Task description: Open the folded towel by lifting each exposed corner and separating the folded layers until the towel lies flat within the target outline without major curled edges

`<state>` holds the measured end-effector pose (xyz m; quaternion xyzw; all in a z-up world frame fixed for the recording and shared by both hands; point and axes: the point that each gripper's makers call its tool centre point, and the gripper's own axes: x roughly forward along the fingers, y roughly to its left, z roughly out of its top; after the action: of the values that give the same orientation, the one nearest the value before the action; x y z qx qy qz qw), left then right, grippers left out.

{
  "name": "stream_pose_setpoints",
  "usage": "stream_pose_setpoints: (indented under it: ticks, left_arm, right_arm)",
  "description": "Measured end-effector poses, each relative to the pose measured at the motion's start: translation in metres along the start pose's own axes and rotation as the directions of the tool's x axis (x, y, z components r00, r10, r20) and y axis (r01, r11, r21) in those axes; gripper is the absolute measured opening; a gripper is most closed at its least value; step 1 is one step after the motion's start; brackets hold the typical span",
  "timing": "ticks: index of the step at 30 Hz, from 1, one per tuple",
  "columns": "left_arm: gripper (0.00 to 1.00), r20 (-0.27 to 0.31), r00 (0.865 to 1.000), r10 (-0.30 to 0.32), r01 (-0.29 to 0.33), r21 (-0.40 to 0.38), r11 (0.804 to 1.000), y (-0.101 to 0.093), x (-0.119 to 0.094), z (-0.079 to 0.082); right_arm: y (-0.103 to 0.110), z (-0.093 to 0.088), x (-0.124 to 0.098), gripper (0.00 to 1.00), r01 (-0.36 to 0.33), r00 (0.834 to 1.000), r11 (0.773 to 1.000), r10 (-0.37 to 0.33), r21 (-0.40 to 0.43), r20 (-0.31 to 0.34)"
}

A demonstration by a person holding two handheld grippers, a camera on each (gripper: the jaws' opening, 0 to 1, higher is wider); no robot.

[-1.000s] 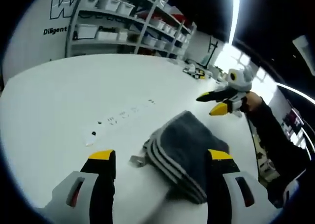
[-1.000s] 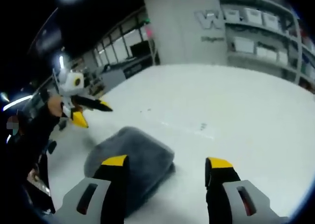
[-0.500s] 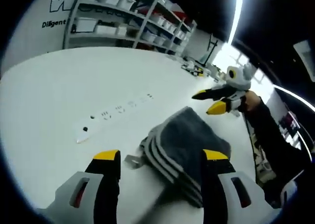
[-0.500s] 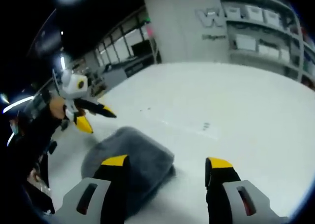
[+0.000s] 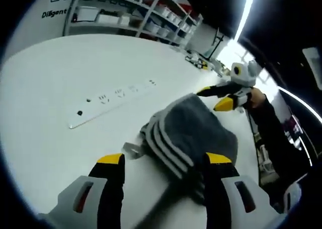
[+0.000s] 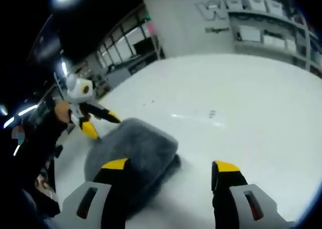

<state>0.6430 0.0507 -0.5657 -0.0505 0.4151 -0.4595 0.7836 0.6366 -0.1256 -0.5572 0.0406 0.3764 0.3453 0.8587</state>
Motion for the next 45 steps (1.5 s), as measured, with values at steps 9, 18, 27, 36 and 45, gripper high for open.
stream_pose_setpoints:
  ticks: [9,18,27,36,45]
  left_arm:
    - [0.49,-0.022,0.999,-0.025,0.023,-0.08,0.996,0.0,0.008,-0.012]
    - [0.3,-0.046,0.997,-0.056,0.052,-0.079,0.996,-0.012,0.014,-0.021]
    - [0.2,-0.044,0.997,-0.061,0.057,-0.078,0.995,-0.018,0.018,-0.026]
    - [0.06,-0.044,0.998,-0.049,0.047,-0.039,0.998,-0.012,0.024,-0.027]
    - [0.03,-0.03,0.998,-0.054,0.053,-0.036,0.998,-0.012,0.021,-0.023]
  right_arm:
    - [0.002,-0.024,0.013,0.59,-0.029,0.995,0.998,0.034,0.058,-0.094]
    - [-0.001,-0.017,0.021,0.46,-0.058,0.992,0.995,0.067,0.082,-0.106]
    - [-0.01,-0.01,0.023,0.34,-0.071,0.99,0.991,0.084,0.112,-0.116]
    - [0.006,-0.021,0.037,0.17,-0.082,0.992,0.989,0.093,0.122,-0.086]
    - [0.022,-0.032,0.035,0.15,-0.091,0.992,0.988,0.101,0.123,-0.072]
